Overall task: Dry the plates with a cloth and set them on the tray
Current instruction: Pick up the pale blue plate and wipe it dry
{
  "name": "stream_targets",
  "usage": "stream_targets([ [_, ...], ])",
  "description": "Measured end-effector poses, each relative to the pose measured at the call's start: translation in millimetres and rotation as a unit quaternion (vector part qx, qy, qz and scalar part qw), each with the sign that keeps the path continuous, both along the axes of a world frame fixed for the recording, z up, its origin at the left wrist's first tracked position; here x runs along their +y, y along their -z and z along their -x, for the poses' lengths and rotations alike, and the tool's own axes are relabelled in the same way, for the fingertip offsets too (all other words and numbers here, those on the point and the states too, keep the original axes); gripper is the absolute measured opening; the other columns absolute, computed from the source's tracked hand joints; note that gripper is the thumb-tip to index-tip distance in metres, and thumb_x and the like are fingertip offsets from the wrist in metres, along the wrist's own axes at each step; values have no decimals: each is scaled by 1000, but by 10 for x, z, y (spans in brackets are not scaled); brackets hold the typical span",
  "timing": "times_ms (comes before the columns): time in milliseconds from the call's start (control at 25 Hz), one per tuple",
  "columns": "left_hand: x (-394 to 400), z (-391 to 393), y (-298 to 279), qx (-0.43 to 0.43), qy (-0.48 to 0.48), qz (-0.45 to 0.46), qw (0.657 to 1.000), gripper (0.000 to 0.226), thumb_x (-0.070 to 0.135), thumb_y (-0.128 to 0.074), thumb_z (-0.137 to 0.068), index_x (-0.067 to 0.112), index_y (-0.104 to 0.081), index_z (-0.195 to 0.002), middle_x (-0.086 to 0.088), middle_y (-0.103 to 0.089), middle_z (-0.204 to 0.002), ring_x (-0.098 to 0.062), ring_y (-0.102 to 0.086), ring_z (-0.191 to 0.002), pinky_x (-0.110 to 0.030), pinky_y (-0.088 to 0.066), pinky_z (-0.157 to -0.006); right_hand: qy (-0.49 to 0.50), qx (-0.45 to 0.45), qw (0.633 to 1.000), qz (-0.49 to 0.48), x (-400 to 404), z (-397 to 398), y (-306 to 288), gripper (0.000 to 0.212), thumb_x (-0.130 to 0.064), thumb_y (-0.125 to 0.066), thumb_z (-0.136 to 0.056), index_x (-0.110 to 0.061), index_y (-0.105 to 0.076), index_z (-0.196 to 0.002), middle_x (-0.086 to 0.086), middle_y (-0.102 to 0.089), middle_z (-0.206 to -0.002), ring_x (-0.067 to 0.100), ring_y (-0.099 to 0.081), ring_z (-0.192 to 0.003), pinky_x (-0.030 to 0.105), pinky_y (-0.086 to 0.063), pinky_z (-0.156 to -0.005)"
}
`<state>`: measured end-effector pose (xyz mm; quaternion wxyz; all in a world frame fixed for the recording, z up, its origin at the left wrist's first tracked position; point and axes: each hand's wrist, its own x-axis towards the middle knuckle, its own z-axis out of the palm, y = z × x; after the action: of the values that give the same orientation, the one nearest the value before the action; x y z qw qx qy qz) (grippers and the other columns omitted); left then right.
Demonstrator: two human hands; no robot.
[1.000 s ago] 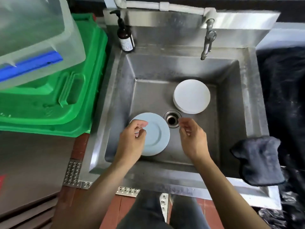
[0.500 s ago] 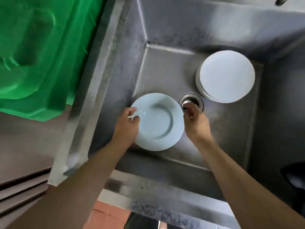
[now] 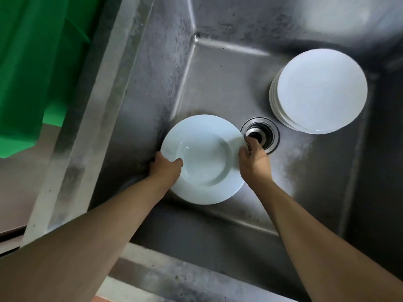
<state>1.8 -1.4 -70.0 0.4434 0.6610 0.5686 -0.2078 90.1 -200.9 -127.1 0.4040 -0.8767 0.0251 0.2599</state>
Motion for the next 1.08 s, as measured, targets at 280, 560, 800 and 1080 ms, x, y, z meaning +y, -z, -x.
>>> stream_targets([
  [280, -80, 13, -169, -63, 48, 9, 997, 58, 11, -60, -90, 23, -44, -145, -2, -52, -134, -26, -50, -121, -50, -49, -103, 128, 30, 991, 18, -198, -38, -224, 26, -22, -57, -95, -16, -64, -120, -3, -63, -89, 25, -61, -86, 28, -41, -72],
  [560, -147, -92, -435, -59, 103, -40, 992, 44, 7, -70, -81, 12, -66, -125, -4, -70, -113, -24, -66, -103, -38, -55, -91, 170, 84, 976, 108, -634, -128, -737, 27, -21, -61, -96, -12, -73, -118, 10, -71, -100, 23, -60, -79, 26, -44, -74],
  [800, -252, -260, -614, -46, 53, -69, 995, 17, 7, -80, -73, 13, -71, -87, -6, -73, -91, -21, -68, -82, -29, -55, -78, 198, 187, 947, 170, -812, -196, -988, 25, -14, -68, -87, 1, -68, -108, 19, -71, -96, 30, -66, -72, 28, -48, -52],
  [1080, -362, -279, -774, -71, -79, -35, 994, 17, 6, -78, -80, 16, -66, -74, -4, -67, -79, -29, -69, -85, -41, -60, -84, 244, 143, 958, 40, -949, 136, -1121, 17, -18, -65, -95, -6, -77, -93, 10, -72, -82, 25, -65, -70, 30, -60, -62],
])
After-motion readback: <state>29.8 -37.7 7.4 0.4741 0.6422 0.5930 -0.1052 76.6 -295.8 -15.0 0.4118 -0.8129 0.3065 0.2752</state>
